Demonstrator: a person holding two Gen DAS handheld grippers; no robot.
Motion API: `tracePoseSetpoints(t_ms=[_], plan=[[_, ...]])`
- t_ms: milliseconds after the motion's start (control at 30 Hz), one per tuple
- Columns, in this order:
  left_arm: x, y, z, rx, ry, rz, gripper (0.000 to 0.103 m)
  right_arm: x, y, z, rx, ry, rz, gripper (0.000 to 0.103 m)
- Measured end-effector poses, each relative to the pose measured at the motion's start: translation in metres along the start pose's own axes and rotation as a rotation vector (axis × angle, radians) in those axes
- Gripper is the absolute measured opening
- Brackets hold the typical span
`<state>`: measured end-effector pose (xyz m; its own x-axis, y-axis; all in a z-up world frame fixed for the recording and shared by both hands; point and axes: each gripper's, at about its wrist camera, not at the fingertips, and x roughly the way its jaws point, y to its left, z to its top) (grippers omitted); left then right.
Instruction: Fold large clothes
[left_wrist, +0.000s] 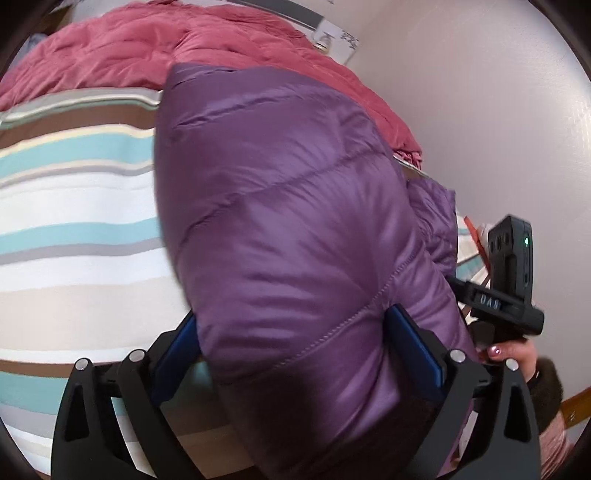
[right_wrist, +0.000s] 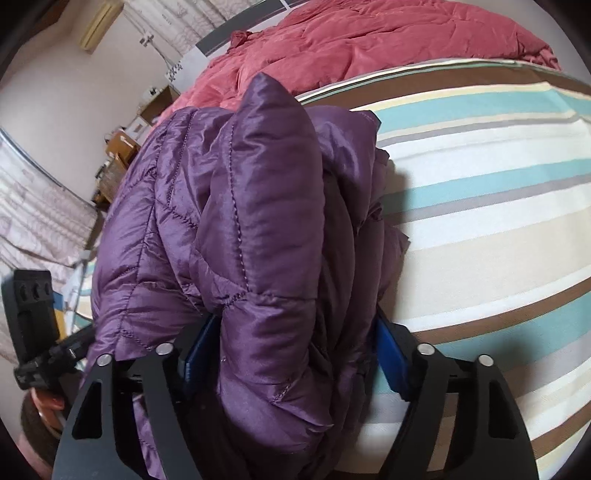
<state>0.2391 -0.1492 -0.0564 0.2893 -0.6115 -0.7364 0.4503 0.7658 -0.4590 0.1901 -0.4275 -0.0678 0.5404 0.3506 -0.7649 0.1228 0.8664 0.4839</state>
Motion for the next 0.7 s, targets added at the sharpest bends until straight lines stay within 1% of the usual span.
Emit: tracePoseSetpoints(t_ms=[33, 67, 100, 233, 300, 333, 433, 500, 567, 700], plan=[[0.000, -0.004, 0.000, 0.018, -0.007, 0.008, 0.092, -0.001, 0.000, -0.001, 0.005, -0.009, 0.024, 0.057], [-0.001, -0.007, -0.001, 0.033, -0.015, 0.016, 0.090, -0.002, 0.001, -0.003, 0.002, -0.016, 0.034, 0.050], [-0.001, -0.011, -0.001, 0.045, -0.019, 0.021, 0.085, -0.004, 0.004, -0.004, -0.012, -0.031, 0.042, 0.045], [-0.009, -0.026, -0.001, 0.138, -0.039, 0.066, 0.069, -0.010, 0.009, -0.011, -0.046, -0.073, 0.043, 0.039], [-0.013, -0.034, -0.001, 0.186, -0.054, 0.096, 0.064, -0.014, 0.013, -0.015, -0.057, -0.099, 0.041, 0.034], [-0.017, -0.037, 0.001, 0.205, -0.061, 0.111, 0.062, -0.017, 0.017, -0.017, -0.075, -0.121, 0.035, 0.033], [-0.024, -0.051, 0.000, 0.265, -0.089, 0.155, 0.057, -0.027, 0.024, -0.026, -0.112, -0.161, 0.019, 0.031], [-0.030, -0.059, -0.001, 0.299, -0.110, 0.175, 0.056, -0.033, 0.027, -0.030, -0.122, -0.189, 0.018, 0.030], [-0.038, -0.066, -0.003, 0.324, -0.133, 0.183, 0.055, -0.038, 0.029, -0.035, -0.119, -0.210, 0.027, 0.030], [-0.055, -0.073, -0.002, 0.331, -0.159, 0.174, 0.055, -0.052, 0.032, -0.044, -0.093, -0.267, 0.059, 0.030]])
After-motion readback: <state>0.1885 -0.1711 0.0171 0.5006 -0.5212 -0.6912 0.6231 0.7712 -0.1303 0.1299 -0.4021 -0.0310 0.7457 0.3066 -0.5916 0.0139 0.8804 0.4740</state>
